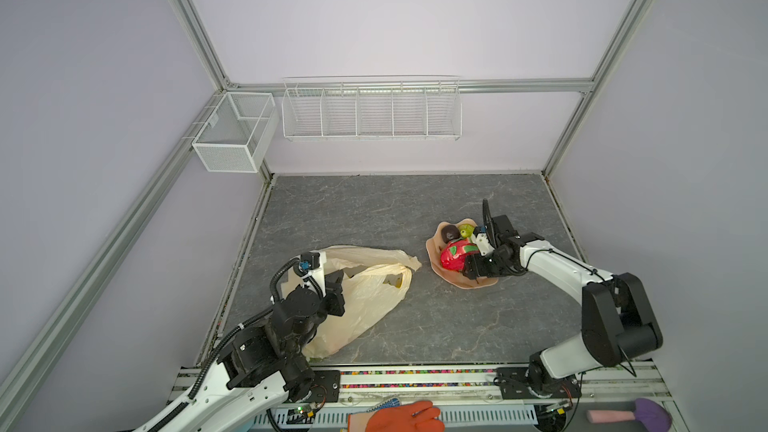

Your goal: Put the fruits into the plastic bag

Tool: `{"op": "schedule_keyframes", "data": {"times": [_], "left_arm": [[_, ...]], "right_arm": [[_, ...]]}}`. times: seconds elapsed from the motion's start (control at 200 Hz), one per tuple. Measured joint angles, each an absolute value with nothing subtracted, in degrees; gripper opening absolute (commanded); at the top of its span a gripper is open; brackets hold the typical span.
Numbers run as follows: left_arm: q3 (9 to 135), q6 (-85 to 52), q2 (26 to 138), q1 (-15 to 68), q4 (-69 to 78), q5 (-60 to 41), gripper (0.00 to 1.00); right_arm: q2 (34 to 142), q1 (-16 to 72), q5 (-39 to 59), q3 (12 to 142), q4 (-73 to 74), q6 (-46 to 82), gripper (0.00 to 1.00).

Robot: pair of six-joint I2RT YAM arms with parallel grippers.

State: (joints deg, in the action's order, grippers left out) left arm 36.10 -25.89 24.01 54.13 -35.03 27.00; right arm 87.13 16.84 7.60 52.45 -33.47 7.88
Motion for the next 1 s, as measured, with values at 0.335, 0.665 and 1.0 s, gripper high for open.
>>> {"op": "schedule_keyframes", "data": {"times": [0.335, 0.665, 1.0], "left_arm": [[36.1, -25.89, 24.01, 54.13, -35.03, 27.0, 0.0], [36.1, -25.87, 24.05, 54.13, -35.05, 27.0, 0.0], [36.1, -25.87, 24.23, 54.13, -35.05, 27.0, 0.0]], "right_arm": [[88.71, 15.88, 9.06, 52.53, -33.21, 4.36, 0.67], [88.84, 15.88, 8.6, 52.53, -33.39, 3.79, 0.46], [87.83, 15.84, 7.92, 52.6, -34.48, 3.99, 0.24]]}}
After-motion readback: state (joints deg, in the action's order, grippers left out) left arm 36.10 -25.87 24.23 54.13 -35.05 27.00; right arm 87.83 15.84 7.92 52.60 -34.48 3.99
